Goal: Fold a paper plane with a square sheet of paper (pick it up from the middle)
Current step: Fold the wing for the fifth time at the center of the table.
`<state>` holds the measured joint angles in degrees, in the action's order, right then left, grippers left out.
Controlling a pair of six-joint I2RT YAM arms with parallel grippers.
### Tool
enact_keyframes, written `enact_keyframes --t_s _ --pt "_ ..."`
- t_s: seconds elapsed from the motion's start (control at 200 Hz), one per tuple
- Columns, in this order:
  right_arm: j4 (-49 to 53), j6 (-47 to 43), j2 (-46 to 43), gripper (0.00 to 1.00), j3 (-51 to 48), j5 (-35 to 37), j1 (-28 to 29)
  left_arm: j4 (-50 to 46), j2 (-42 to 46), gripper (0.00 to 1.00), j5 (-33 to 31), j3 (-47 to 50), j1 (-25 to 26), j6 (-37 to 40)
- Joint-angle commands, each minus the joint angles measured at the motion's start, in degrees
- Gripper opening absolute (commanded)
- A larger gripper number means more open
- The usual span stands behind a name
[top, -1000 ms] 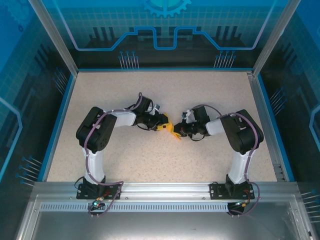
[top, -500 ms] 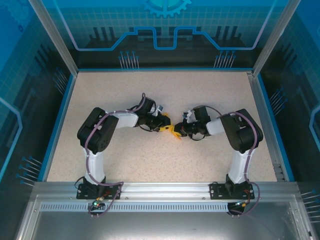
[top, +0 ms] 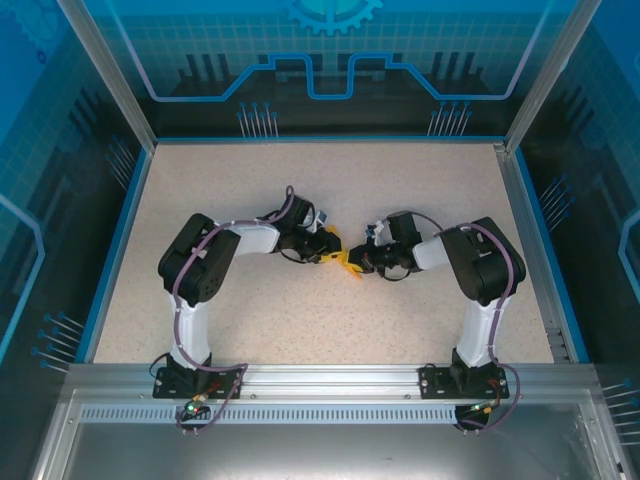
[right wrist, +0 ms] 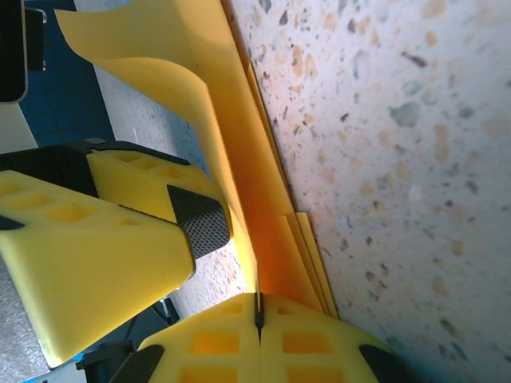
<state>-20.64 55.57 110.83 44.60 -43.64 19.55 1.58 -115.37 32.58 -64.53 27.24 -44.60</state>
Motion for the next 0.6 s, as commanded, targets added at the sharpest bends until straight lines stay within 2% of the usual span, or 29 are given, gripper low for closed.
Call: enact_keyframes --t_s 0.0,0.22,0.595 --pt "3.0 0.4 2.2 0.00 -0.2 1.3 -0.9 -2.5 -1.5 0.31 -1.4 -1.9 0.4 1.4" --pt "4.8 -0.4 2.2 0.00 0.2 1.8 -0.8 -5.9 -2.4 0.30 -2.7 -3.4 0.5 1.5" --pt "15.4 -7.0 -1.8 0.13 3.6 3.3 -0.7 -11.2 -3.9 0.29 -4.8 -5.1 0.5 1.3"
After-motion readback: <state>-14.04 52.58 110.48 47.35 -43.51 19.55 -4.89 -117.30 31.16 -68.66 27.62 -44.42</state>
